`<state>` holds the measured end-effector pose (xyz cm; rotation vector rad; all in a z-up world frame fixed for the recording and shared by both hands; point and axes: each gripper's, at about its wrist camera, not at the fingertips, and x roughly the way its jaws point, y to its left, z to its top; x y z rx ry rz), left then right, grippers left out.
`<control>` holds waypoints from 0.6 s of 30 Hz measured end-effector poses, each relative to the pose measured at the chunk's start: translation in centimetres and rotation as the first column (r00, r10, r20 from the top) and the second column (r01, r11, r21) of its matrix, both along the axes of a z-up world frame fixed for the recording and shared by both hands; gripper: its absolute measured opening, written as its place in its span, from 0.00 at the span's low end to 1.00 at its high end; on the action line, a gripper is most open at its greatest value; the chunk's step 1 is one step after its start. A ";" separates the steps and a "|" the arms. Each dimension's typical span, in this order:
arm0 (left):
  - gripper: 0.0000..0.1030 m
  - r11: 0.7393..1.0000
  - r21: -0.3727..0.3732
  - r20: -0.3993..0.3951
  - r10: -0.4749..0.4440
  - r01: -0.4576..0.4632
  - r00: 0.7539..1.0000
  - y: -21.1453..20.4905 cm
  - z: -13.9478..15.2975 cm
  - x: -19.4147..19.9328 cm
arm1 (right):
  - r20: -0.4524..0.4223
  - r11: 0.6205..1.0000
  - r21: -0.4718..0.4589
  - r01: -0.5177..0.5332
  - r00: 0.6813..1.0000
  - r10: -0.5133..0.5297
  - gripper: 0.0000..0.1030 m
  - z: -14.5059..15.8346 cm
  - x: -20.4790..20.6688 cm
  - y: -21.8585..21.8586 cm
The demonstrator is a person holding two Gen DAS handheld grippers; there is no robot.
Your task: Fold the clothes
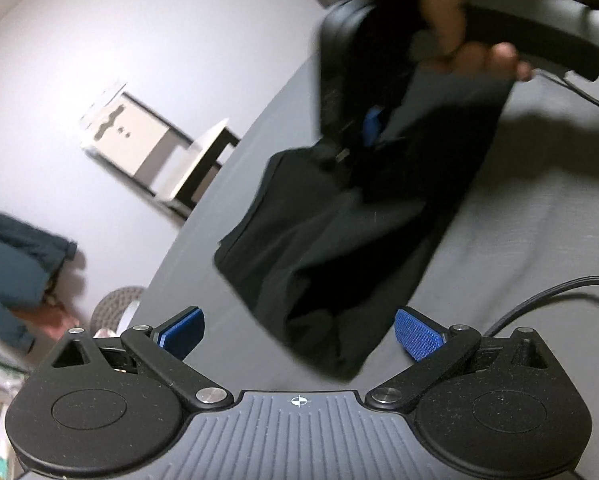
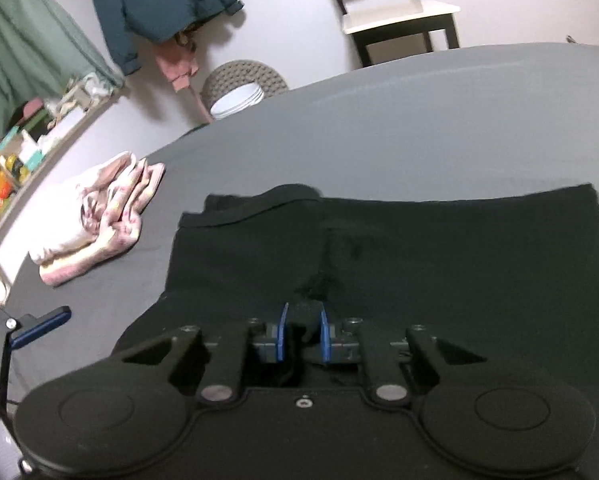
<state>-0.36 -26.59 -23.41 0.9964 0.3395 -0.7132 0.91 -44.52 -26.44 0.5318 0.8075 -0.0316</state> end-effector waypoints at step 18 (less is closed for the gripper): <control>0.62 0.997 -0.026 -0.031 0.069 -0.070 0.997 -0.9 -0.9 2.5 | 0.013 0.996 0.031 0.086 0.996 -0.086 0.61 -0.7 -2.0 -1.5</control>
